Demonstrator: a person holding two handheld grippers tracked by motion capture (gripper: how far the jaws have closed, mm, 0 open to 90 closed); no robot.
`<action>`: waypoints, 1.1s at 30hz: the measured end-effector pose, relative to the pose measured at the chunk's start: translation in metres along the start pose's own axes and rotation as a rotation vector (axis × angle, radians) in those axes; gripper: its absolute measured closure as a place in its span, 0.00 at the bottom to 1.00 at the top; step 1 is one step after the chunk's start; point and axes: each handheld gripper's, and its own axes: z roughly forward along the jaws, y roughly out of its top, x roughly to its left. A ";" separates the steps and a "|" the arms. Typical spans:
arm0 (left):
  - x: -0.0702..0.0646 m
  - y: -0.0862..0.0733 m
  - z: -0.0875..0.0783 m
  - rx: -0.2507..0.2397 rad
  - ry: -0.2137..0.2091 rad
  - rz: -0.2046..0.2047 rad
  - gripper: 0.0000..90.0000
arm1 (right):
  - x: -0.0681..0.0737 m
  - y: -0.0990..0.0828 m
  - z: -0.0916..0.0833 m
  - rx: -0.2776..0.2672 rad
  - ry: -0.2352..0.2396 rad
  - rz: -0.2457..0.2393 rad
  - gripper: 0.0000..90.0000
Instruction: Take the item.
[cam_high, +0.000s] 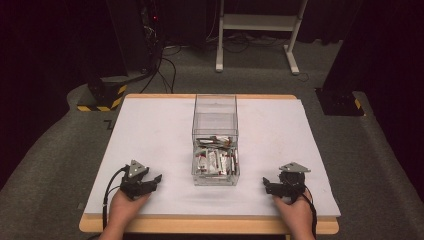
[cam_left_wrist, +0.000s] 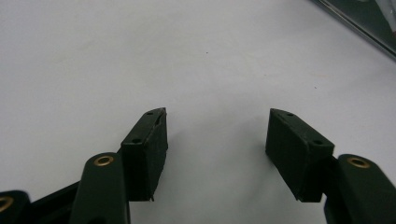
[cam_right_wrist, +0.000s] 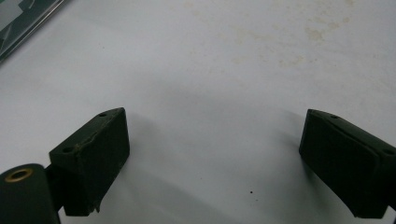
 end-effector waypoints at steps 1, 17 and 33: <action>0.000 0.000 0.000 0.000 0.000 0.001 0.43 | 0.000 0.000 0.000 0.001 0.004 0.002 0.09; 0.000 0.000 0.000 0.003 -0.001 0.003 0.42 | -0.001 0.000 0.000 0.001 0.007 -0.002 0.09; 0.000 0.003 0.002 0.011 -0.005 0.008 0.41 | -0.001 0.000 0.000 0.000 0.006 -0.003 0.09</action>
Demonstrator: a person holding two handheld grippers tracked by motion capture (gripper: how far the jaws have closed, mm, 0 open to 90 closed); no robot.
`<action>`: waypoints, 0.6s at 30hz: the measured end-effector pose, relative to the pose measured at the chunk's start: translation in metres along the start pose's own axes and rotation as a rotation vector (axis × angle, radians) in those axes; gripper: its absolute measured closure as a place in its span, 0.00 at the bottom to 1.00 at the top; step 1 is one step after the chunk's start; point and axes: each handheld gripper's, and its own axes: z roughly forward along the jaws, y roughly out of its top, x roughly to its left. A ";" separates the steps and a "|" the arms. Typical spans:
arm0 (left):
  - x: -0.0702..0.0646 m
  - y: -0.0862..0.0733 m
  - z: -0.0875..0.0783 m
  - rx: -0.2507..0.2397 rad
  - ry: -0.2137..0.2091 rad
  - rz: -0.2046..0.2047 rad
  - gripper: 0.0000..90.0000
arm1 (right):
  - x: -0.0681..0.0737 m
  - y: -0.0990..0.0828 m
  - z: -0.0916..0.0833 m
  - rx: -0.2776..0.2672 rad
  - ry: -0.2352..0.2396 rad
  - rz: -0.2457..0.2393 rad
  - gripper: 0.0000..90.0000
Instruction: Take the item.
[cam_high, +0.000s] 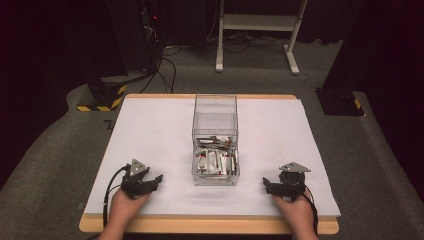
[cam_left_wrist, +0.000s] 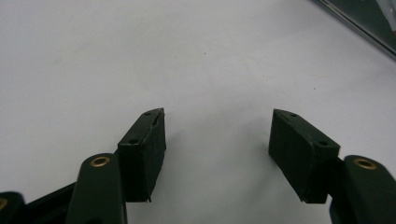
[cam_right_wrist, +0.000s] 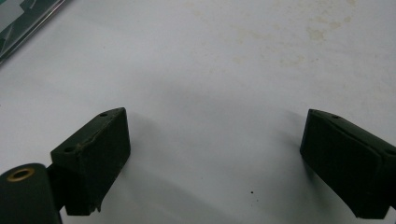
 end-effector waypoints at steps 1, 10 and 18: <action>0.000 0.000 0.000 -0.002 -0.003 -0.003 0.41 | 0.000 0.000 0.000 -0.001 0.000 0.000 0.09; -0.004 0.005 -0.006 -0.032 -0.026 0.008 0.45 | 0.000 0.000 0.000 -0.001 -0.001 0.000 0.09; -0.014 0.014 -0.012 -0.067 -0.036 0.026 0.46 | 0.000 0.000 0.000 -0.001 -0.001 0.000 0.09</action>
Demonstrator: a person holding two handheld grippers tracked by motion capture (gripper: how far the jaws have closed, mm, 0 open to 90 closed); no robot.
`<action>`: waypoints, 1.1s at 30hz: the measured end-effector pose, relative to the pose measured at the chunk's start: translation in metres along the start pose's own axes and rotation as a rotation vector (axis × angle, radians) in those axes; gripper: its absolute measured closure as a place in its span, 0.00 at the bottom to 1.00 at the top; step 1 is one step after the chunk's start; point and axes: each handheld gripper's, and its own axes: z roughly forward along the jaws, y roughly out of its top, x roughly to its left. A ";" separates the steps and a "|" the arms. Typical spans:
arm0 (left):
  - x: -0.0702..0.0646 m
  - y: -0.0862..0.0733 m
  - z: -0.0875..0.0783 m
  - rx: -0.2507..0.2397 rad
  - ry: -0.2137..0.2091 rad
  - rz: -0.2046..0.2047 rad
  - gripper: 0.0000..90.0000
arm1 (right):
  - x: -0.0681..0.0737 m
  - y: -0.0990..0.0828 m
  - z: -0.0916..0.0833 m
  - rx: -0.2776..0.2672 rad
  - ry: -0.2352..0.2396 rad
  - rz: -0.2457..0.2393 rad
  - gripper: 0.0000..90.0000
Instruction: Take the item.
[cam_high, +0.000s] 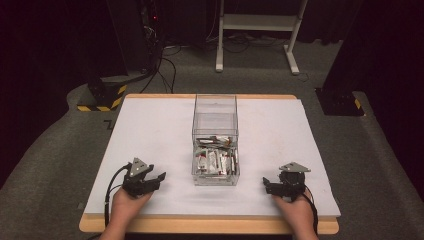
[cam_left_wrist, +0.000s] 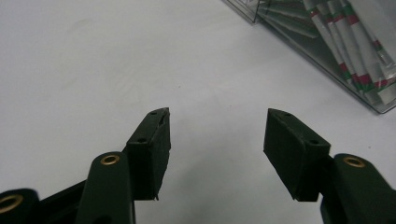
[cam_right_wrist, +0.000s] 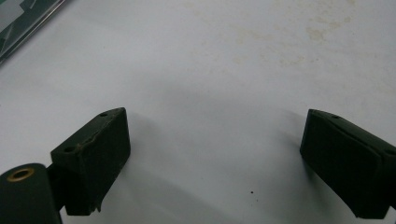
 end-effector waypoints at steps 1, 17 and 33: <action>-0.001 0.001 -0.001 -0.004 -0.001 0.005 0.46 | 0.000 0.000 0.000 0.000 0.000 0.000 0.09; -0.014 0.009 -0.007 -0.056 -0.032 0.035 0.48 | 0.000 0.000 0.000 0.000 -0.001 0.000 0.09; -0.022 0.015 -0.014 -0.127 -0.053 0.024 0.47 | 0.000 0.000 0.000 0.000 0.000 0.000 0.09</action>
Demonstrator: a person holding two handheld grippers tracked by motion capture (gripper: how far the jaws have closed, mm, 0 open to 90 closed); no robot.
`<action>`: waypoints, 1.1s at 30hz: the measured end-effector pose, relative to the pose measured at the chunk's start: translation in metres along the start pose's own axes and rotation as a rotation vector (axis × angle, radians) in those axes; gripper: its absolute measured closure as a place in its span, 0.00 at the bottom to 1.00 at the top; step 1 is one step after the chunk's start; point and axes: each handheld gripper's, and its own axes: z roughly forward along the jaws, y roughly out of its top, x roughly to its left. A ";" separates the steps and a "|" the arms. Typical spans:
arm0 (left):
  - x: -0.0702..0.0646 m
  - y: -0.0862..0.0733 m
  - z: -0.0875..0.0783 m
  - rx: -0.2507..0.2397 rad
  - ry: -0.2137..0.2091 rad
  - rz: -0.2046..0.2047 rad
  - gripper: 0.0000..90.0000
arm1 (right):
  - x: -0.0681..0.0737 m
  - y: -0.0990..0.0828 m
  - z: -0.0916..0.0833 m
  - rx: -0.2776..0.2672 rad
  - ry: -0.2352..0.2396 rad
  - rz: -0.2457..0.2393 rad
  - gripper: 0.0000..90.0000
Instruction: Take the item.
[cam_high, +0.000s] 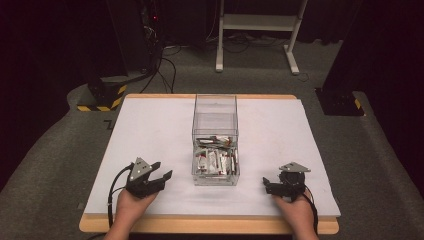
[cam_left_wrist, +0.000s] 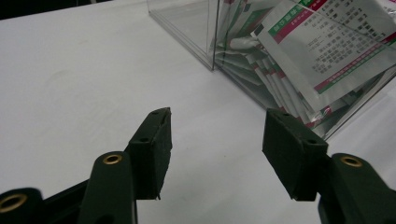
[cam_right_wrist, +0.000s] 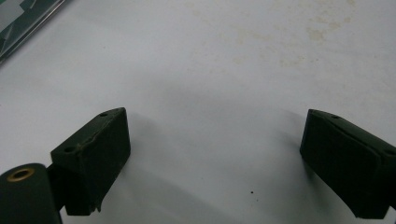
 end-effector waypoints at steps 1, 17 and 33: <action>-0.001 0.001 0.000 -0.004 0.001 -0.001 0.47 | 0.000 0.000 0.000 0.000 0.000 0.000 0.09; -0.009 0.012 -0.003 -0.044 -0.044 -0.028 0.45 | 0.000 0.000 0.000 0.000 -0.001 0.000 0.09; -0.025 0.025 -0.004 -0.065 -0.066 0.007 0.46 | 0.000 0.000 0.000 0.000 -0.001 -0.001 0.09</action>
